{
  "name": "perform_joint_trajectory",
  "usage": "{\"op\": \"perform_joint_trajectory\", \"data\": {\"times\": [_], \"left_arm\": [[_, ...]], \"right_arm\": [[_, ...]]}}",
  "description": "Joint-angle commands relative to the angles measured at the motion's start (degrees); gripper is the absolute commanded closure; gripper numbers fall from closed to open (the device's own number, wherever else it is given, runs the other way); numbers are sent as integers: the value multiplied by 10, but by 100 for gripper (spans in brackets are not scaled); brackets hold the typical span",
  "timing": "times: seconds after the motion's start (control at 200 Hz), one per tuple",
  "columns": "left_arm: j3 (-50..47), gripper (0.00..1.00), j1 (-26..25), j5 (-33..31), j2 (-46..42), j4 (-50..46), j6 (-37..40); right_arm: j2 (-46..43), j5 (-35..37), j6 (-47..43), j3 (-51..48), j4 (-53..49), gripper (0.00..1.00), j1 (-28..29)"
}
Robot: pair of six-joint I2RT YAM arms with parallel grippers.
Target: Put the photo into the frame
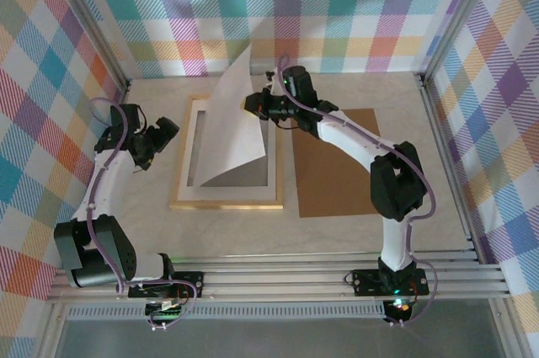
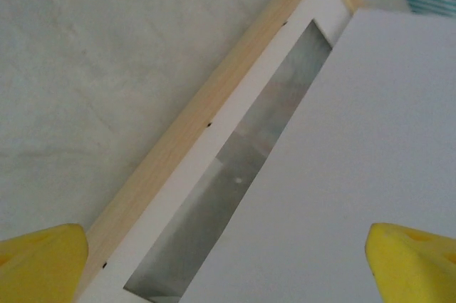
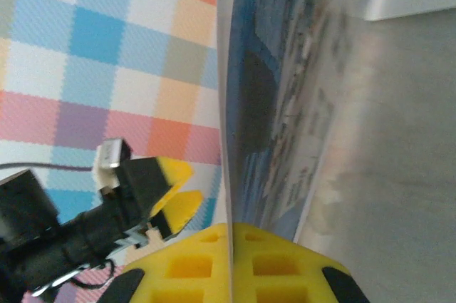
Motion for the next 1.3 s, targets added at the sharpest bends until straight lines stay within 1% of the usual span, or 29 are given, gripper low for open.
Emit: {"op": "perform_joint_trajectory", "data": {"times": [0.0,0.13,0.19,0.335,0.425,0.495,0.545,0.67,0.825,0.92,1.125,1.295], "left_arm": [[22,0,7,-1,15,-29,24],[-13,0,21,-13,18,0,15],[-18,0,33,0,20,2,11],[-14,0,36,-30,8,-7,21],[-20,0,40,-33,-2,-2,16],[-22,0,44,-28,-3,1,12],[-22,0,46,-26,0,1,11],[-22,0,48,-22,-1,1,11],[-25,0,48,-20,-2,3,11],[-25,0,48,-14,1,4,11],[-26,0,48,-3,4,8,11],[-28,0,48,8,9,11,9]], "right_arm": [[8,-28,21,44,28,100,15],[47,-40,42,100,44,100,29],[66,-49,54,123,57,100,36],[96,-49,64,141,67,100,49],[98,-50,72,118,91,100,53],[94,-56,71,97,129,100,56],[89,-50,57,89,126,100,59],[71,-13,28,29,114,100,66],[62,33,43,-60,133,100,65],[54,75,45,-101,131,100,64],[37,146,52,-163,123,100,59],[38,160,42,-174,121,100,55]]}}
